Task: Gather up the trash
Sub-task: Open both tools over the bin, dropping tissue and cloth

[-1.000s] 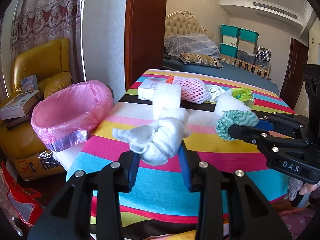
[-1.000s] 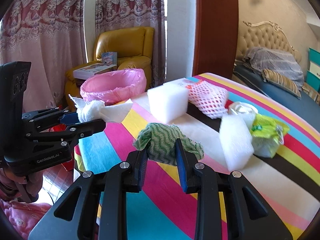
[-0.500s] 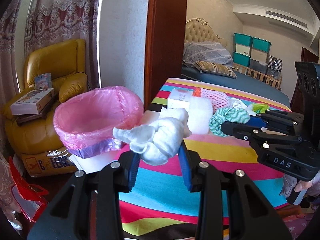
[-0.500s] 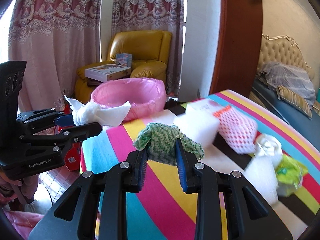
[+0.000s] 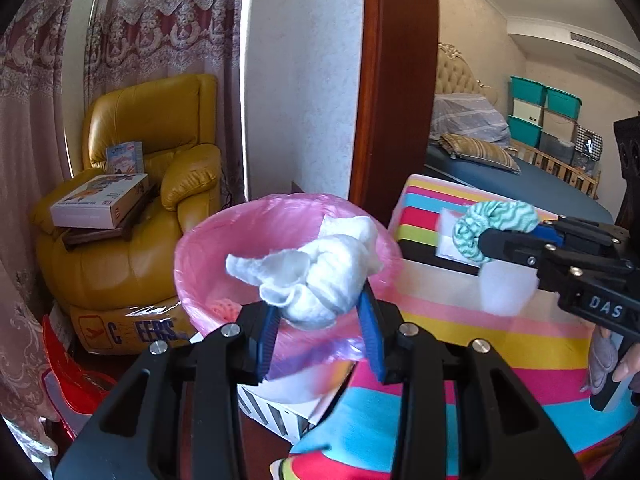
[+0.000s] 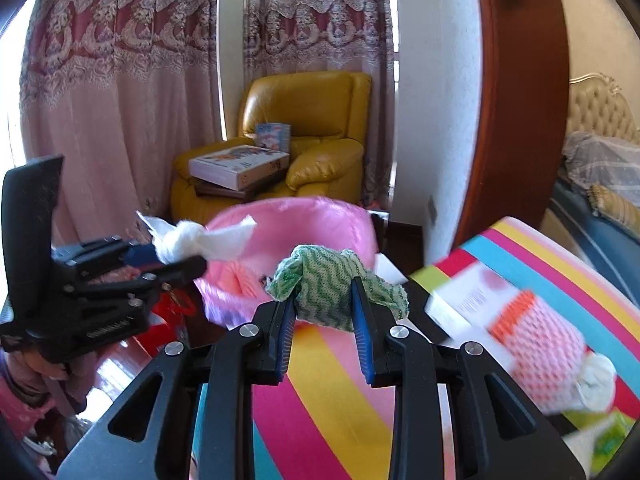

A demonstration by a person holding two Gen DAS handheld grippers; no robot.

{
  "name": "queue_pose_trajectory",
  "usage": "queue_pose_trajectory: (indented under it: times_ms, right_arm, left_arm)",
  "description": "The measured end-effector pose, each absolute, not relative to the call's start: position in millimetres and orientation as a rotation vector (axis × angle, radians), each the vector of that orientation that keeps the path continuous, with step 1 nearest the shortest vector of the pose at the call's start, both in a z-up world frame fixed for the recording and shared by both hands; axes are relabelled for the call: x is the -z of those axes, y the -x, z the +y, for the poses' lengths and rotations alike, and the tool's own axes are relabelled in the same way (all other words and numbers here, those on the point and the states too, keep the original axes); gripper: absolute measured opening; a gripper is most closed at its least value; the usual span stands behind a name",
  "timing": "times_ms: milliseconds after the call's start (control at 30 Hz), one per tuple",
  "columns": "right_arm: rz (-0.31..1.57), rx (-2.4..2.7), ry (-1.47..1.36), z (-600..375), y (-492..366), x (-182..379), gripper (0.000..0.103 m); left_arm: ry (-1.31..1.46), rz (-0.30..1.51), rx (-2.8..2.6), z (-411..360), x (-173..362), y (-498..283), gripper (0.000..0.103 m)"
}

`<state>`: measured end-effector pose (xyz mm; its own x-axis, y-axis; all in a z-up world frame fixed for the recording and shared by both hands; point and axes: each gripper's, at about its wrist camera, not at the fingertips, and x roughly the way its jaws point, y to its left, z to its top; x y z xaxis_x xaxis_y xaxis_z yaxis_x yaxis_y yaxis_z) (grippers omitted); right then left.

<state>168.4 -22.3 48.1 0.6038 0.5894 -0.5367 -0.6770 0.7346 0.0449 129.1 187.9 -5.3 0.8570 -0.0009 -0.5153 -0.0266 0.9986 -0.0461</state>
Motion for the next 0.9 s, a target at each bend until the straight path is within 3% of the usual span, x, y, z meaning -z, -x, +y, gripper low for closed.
queue_pose_trajectory:
  times_ms: [333,400,467,500,567,767,900]
  right_arm:
    - [0.568,-0.771,0.185,38.9,-218.6,-52.2,0.028]
    - [0.55,-0.778,0.19,46.4,-227.9,-52.6,0.028]
    - [0.533,-0.764,0.19,49.9,-237.6,-55.4,0.031]
    - [0.532,-0.758,0.181,49.0,-240.8,-56.9,0.032]
    - [0.517,-0.751,0.128,38.6,-243.5,-63.0,0.049]
    - [0.458,-0.742,0.083,-4.5,-222.5,-75.6,0.05]
    - [0.446,-0.726,0.077,-34.3,-198.4,-78.1,0.05]
  left_arm:
    - [0.088,0.577,-0.083,232.7,5.4,-184.4,0.038]
    - [0.097,0.578,-0.101,238.9,4.6,-194.3,0.047]
    - [0.097,0.563,-0.141,242.9,3.3,-198.6,0.069]
    - [0.098,0.548,-0.165,245.0,1.7,-198.9,0.072]
    - [0.101,0.536,-0.179,247.7,0.1,-197.5,0.08]
    - [0.062,0.502,-0.198,234.1,0.5,-172.6,0.097]
    - [0.02,0.475,-0.186,211.3,1.4,-149.0,0.098]
